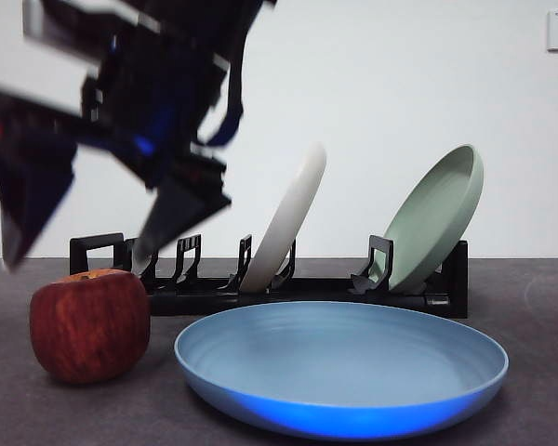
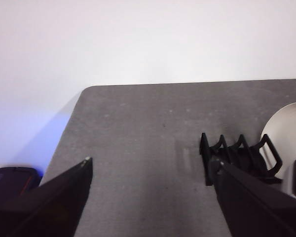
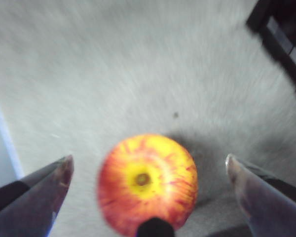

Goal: Take the blue plate from the plate rack,put the plate on the table,take the apple from the table,put the apple in the plate

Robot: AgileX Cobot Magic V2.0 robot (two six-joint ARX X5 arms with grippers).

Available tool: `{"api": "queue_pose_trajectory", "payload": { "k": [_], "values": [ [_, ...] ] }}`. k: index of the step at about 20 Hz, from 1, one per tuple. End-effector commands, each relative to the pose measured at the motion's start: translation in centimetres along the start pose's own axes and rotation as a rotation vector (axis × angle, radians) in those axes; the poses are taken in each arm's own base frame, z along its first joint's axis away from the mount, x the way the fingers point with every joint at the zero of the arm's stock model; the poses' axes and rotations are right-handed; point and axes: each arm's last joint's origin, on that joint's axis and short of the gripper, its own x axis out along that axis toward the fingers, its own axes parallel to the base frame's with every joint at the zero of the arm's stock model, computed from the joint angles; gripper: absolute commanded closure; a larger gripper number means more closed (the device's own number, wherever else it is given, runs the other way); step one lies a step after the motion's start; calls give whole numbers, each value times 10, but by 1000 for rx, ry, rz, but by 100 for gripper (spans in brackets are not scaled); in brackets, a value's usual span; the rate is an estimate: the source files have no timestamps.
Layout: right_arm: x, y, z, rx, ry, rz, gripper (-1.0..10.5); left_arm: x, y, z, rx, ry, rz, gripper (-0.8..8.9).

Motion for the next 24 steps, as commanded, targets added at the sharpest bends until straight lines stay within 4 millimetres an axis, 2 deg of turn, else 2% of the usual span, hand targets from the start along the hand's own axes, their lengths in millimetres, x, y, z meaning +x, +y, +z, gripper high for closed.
{"api": "queue_pose_trajectory", "payload": {
  "k": [1,5,6,9,12,14,18,21,24],
  "values": [
    [21,-1,-6,-6,42,9,380,0,1,-5,4,46,3,413],
    [50,-1,-19,-1,111,13,392,0,1,-5,4,46,3,413],
    [52,-2,-20,-1,117,10,470,0,1,-5,4,46,3,413],
    [52,5,-18,-16,106,19,980,0,1,-5,5,46,3,413],
    [37,5,-10,-21,64,-9,955,0,1,-5,5,47,3,413],
    [16,5,-1,-25,11,-54,955,0,1,-5,5,47,3,413],
    [-54,-4,12,-16,-95,-99,955,0,1,-5,5,47,3,413],
    [-110,-19,6,28,-117,-132,955,1,0,-5,6,48,3,413],
    [-150,-35,-10,84,-70,-166,955,3,-2,-2,-1,35,-1,413]
  ]
}}
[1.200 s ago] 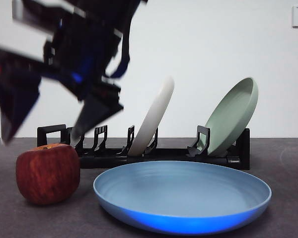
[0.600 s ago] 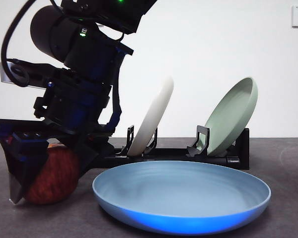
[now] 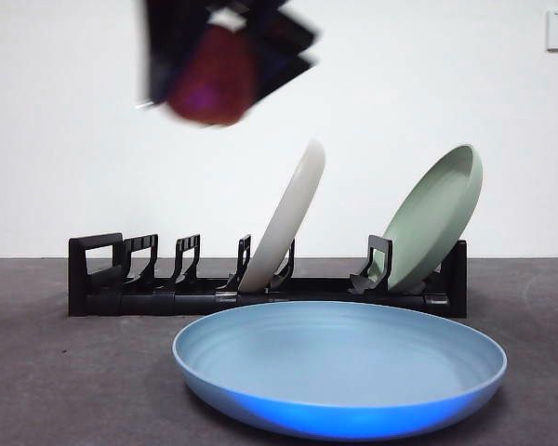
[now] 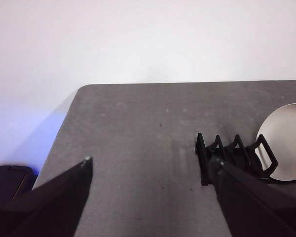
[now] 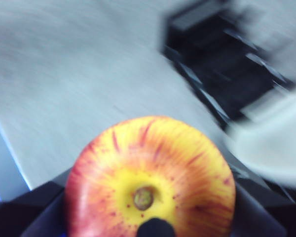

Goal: Take the blue plate from the plate rack,put the plate on the table,take the apple from the table,put the apple in the plate

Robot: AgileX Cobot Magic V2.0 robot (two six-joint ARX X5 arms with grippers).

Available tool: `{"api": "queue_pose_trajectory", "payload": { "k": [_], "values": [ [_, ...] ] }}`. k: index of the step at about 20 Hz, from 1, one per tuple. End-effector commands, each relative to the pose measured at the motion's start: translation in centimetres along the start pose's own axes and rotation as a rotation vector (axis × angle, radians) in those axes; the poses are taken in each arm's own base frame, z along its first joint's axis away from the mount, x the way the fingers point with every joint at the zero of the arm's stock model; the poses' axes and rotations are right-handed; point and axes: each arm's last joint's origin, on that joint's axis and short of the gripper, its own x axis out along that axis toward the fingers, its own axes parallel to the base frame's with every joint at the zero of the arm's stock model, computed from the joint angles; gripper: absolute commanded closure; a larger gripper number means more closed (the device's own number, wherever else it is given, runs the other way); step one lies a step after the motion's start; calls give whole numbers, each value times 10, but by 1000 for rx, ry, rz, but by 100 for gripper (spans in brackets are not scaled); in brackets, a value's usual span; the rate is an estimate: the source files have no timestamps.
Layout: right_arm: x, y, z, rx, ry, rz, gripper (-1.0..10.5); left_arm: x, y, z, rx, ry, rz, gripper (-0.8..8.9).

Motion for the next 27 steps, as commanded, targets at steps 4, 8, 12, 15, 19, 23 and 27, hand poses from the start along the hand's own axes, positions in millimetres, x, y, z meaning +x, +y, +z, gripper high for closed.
{"api": "queue_pose_trajectory", "payload": {
  "k": [4,8,12,15,19,23,27],
  "values": [
    [-36,-28,-24,89,128,-43,957,6,-4,1,14,36,7,413],
    [-11,-27,-48,113,198,-38,957,11,-7,3,25,52,10,413],
    [28,-23,-83,152,189,-41,957,13,-8,4,29,59,10,413],
    [48,-21,-104,190,169,-47,957,13,-8,4,29,60,10,413],
    [65,-20,-115,195,174,-40,957,13,-8,4,29,60,10,413],
    [90,-20,-123,199,231,-19,957,13,-8,3,32,64,11,413],
    [95,-20,-126,201,254,-15,940,13,-8,2,41,80,14,413]
  ]
}}
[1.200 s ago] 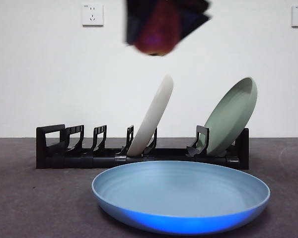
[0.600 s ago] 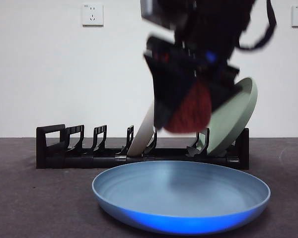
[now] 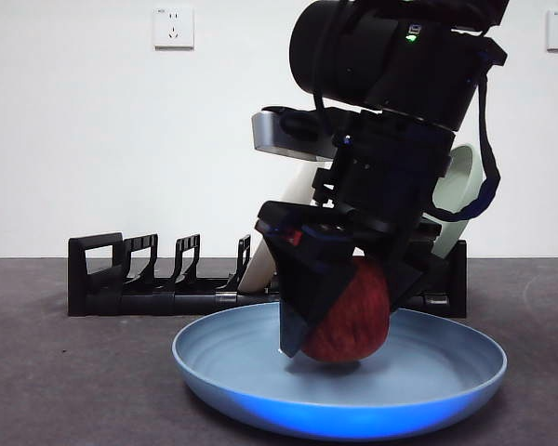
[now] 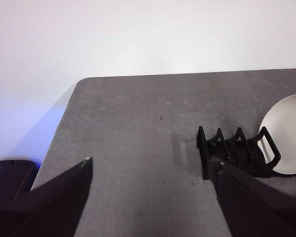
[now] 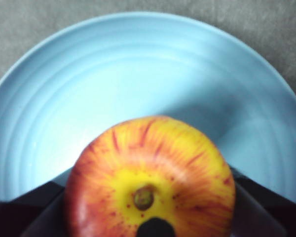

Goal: Take the blue plate from the plate rack,put the plate on the table,take the apple from the table,put the apple in the plate

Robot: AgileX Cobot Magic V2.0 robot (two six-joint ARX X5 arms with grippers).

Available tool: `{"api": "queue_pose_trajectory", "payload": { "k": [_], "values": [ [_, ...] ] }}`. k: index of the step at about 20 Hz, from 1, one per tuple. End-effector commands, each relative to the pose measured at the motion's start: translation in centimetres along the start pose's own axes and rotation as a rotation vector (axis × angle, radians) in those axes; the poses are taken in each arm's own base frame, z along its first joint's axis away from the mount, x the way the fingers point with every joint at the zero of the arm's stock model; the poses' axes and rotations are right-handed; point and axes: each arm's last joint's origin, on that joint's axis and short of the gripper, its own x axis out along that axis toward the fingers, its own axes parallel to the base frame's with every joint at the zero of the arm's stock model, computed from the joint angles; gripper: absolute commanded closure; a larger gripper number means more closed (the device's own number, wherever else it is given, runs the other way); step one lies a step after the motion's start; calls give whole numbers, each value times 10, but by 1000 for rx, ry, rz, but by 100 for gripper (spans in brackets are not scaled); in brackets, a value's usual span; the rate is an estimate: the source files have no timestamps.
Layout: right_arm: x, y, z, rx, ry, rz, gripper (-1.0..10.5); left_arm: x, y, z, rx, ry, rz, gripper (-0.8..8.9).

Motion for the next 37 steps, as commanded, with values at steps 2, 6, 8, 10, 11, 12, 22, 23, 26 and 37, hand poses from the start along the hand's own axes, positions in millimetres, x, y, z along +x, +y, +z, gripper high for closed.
{"api": "queue_pose_trajectory", "payload": {
  "k": [2,6,8,10,11,12,22,23,26,37],
  "values": [
    [2,0,-2,17,13,1,825,0,1,-5,17,38,7,413],
    [2,-1,-4,21,32,0,469,0,1,-5,18,41,6,413],
    [2,-2,-4,22,31,-1,469,0,1,-5,18,42,5,413],
    [2,-2,-4,23,31,-2,468,0,1,-5,19,43,3,413],
    [2,-2,-4,23,31,-2,468,0,1,-5,19,43,3,413],
    [2,-2,-4,23,31,-2,468,0,1,-5,19,43,3,413],
    [-38,-1,16,20,-83,-4,469,7,-9,0,20,73,-143,413],
    [-49,-1,19,20,-110,-4,469,9,-11,2,20,80,-171,413],
    [-82,0,23,18,-195,-3,470,19,-21,9,50,94,-260,413],
    [-194,-1,-10,31,-488,-21,479,89,-79,41,150,166,-597,414]
  ]
}}
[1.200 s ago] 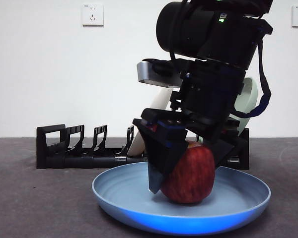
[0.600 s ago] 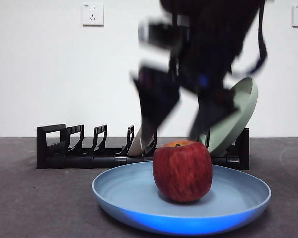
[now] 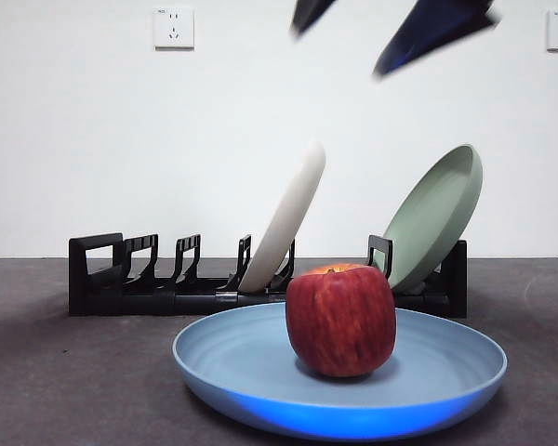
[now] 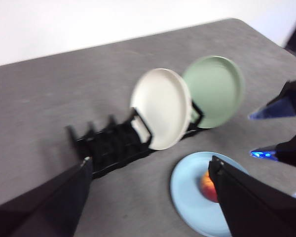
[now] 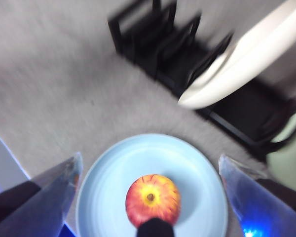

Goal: Take the blue plate from the plate rack,put the plate on the table,take the apple from the table,put the apple in the plate

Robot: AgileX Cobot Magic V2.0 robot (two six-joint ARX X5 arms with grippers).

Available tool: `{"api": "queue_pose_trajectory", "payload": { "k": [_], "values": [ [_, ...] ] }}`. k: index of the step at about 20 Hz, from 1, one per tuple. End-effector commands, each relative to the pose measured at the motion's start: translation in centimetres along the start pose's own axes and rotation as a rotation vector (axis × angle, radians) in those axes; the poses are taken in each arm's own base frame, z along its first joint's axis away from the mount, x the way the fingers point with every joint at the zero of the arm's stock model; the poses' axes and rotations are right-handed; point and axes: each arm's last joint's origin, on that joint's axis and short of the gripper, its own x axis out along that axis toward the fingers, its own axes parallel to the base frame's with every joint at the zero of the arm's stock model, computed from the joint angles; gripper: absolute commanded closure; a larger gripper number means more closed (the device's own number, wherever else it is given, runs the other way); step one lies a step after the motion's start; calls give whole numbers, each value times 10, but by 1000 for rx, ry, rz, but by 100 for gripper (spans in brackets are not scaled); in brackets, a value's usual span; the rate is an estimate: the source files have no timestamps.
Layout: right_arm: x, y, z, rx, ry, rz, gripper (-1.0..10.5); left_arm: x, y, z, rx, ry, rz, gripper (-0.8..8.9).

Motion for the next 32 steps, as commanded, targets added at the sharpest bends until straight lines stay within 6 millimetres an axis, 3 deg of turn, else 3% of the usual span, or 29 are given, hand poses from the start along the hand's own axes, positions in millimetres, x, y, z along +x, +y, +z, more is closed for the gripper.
{"api": "queue_pose_trajectory", "payload": {
  "k": [1,2,3,5,6,10,12,14,20,23,32],
  "values": [
    [-26,-5,-3,30,-51,-28,494,32,-3,12,51,41,-105,415],
    [-34,-8,-5,38,-61,-40,566,44,-4,15,61,64,-145,423],
    [-43,-12,-7,50,-70,-67,678,58,-5,18,74,89,-180,506],
    [-55,-18,-11,72,-79,-117,939,80,-5,20,107,143,-206,771],
    [-60,-21,-13,83,-85,-132,955,90,-6,21,124,164,-211,823],
    [-68,-31,-17,122,-107,-170,957,109,-10,20,160,133,-221,822],
    [-64,-33,-25,131,-99,-181,958,116,-7,7,144,93,-187,822],
    [-54,-34,-39,145,-78,-182,958,122,-5,-16,117,55,-178,822],
    [-10,-33,-97,245,-175,-99,958,138,7,-113,57,-42,-95,822],
    [8,-33,-124,271,-161,-97,957,143,12,-149,21,-103,-55,822],
    [9,-33,-127,277,-149,-104,946,144,13,-158,18,-94,-83,817]
  ]
}}
